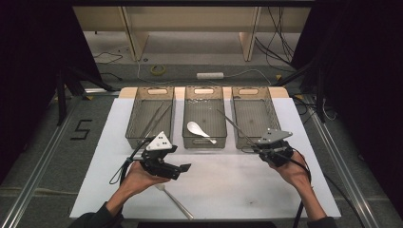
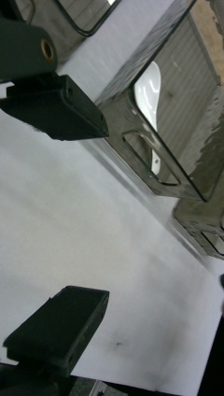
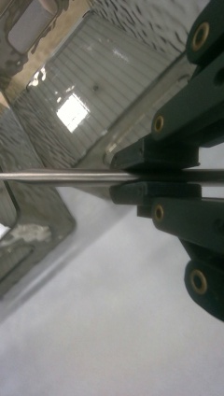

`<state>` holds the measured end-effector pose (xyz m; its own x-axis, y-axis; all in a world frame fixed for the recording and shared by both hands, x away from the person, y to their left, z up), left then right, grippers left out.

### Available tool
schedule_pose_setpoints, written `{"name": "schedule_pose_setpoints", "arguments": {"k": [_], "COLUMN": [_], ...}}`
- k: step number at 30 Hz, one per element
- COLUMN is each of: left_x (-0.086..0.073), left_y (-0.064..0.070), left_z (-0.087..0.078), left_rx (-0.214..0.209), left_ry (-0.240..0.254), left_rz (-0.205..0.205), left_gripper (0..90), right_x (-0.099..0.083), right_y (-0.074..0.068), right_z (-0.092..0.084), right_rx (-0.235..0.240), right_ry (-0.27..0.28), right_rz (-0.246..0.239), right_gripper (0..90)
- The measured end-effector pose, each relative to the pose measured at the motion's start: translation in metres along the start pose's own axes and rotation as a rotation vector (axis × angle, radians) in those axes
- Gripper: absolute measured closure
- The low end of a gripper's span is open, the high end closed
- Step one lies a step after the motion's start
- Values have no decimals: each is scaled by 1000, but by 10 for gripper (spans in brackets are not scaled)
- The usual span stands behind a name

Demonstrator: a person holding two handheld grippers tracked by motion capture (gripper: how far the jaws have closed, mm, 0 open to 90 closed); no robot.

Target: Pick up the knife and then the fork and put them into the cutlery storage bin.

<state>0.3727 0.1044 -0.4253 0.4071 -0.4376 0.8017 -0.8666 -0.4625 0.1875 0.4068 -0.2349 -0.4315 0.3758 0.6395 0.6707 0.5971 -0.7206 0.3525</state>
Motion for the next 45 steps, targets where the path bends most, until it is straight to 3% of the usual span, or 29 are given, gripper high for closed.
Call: {"name": "schedule_pose_setpoints", "arguments": {"k": [5, 6, 7, 8, 9, 10, 16, 27, 32, 35, 45], "left_x": [-6, -7, -8, -9, -9, -10, -12, -16, -17, -17, -18], "left_y": [-1, -1, -1, -1, 0, 0, 2, 3, 2, 2, 2], "left_z": [-1, -1, -2, -2, -3, -4, -6, -7, -8, -8, -8], "left_rx": [8, 11, 12, 11, 14, 14, 18, 35, 35, 40, 40], "left_ry": [26, 34, 40, 49, 51, 55, 70, 57, 64, 62, 51], "left_rz": [-10, -12, -11, -12, -11, -11, 3, 16, 10, 10, 14], "left_gripper": [172, 171, 171, 172, 172, 172, 171, 166, 165, 163, 163], "right_x": [10, 17, 17, 22, 22, 27, 36, 47, 45, 41, 36], "right_y": [17, 27, 27, 35, 35, 45, 64, 78, 79, 79, 75], "right_z": [3, 5, 5, 7, 7, 10, 22, 53, 62, 71, 85], "right_rx": [12, 10, 10, 24, 24, 33, 16, -45, -54, -69, -88], "right_ry": [-4, 0, 0, 1, 1, -12, -40, -134, -160, -204, -270], "right_rz": [102, 139, 139, 185, 185, 233, 302, 365, 390, 405, 416], "right_gripper": [845, 845, 845, 845, 845, 845, 845, 844, 844, 843, 841]}}
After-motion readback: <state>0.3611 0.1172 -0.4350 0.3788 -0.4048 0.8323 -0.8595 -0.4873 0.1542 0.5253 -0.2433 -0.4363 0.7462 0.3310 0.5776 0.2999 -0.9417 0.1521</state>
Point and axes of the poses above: each handheld gripper's, and its own axes: z roughly forward along the jaws, x roughly out of its top, y roughly to its right, the point moved 3 cm from there along z, roughly forward along the jaws, and after that the axes turned 10 degrees about -x, right-handed, at the moved point
